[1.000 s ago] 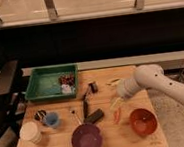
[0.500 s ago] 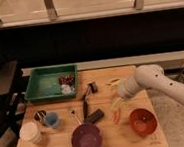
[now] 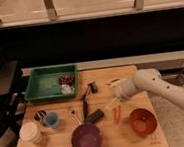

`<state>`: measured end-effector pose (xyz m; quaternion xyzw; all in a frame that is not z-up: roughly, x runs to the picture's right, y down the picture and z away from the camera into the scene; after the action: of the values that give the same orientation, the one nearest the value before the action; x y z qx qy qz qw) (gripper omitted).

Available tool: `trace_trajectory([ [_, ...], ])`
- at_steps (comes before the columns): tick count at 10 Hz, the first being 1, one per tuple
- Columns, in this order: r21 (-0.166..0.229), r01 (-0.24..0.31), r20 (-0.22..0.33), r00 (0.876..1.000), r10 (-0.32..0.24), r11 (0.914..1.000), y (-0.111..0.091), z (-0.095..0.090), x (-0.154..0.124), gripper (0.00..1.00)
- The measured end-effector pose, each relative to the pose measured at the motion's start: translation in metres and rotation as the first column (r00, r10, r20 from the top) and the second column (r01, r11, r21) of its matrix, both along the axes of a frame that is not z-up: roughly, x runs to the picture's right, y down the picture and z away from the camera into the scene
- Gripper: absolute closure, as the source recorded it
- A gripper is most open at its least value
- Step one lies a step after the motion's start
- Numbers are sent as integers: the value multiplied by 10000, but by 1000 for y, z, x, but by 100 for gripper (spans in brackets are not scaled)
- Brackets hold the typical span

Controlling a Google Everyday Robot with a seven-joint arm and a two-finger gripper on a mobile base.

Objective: Wipe purple bowl with brush

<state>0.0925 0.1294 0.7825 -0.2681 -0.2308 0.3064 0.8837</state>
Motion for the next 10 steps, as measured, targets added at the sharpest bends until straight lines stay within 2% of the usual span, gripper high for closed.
trace_trajectory([
  [1,-91,-263,-56,9996,263,9996,1,7,-5,20],
  [4,-234,-554,-88,9984,552,9982,3,21,-26,20],
  [5,-309,-508,-17,9987,508,9982,4,27,-40,20],
  [10,-598,-297,181,9994,308,9978,2,53,-78,20],
])
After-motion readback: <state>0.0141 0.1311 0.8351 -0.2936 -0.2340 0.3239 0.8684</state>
